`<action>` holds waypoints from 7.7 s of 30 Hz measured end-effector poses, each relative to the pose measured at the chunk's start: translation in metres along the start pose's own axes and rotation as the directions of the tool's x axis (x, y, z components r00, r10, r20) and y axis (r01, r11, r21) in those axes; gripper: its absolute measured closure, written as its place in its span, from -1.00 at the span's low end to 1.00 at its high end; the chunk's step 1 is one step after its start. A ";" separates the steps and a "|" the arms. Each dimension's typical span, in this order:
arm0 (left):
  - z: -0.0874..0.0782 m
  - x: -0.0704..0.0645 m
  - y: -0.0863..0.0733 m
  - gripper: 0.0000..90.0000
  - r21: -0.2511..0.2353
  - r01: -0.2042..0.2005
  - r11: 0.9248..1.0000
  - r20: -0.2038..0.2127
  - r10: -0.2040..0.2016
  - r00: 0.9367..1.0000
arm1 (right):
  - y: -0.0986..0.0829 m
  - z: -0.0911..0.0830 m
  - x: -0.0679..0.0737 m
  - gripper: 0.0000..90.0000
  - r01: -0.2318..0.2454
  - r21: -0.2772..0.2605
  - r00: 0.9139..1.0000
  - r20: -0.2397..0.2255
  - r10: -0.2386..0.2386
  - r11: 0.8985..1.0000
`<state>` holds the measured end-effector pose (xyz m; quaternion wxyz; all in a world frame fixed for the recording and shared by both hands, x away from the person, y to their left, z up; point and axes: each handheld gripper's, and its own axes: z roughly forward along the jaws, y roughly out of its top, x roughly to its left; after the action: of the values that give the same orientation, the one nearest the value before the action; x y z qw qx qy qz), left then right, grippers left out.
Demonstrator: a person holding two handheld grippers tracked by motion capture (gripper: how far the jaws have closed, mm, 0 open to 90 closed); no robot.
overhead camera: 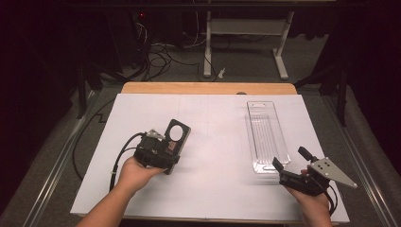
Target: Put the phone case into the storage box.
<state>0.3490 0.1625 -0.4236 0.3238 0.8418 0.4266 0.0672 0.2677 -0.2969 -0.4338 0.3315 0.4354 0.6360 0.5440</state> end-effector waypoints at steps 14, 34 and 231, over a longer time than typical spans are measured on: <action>-0.002 0.002 -0.019 -0.71 -0.186 -0.021 0.982 0.026 0.026 0.999 | -0.001 0.001 0.000 -0.94 0.004 0.000 1.000 -0.001 -0.004 1.000; -0.012 0.011 -0.032 -0.71 -0.387 -0.026 0.922 0.081 0.062 0.995 | 0.001 0.002 0.003 -0.94 0.013 -0.002 1.000 0.015 -0.013 1.000; 0.000 -0.024 -0.041 -0.71 -0.414 -0.283 0.865 0.388 0.449 0.805 | 0.045 0.102 0.141 -1.00 0.097 0.043 0.685 -0.728 -0.035 0.994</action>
<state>0.3064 0.1614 -0.4445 0.5366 0.8315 0.1435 -0.0060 0.3109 -0.1258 -0.4015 0.0551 0.1742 0.7512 0.6343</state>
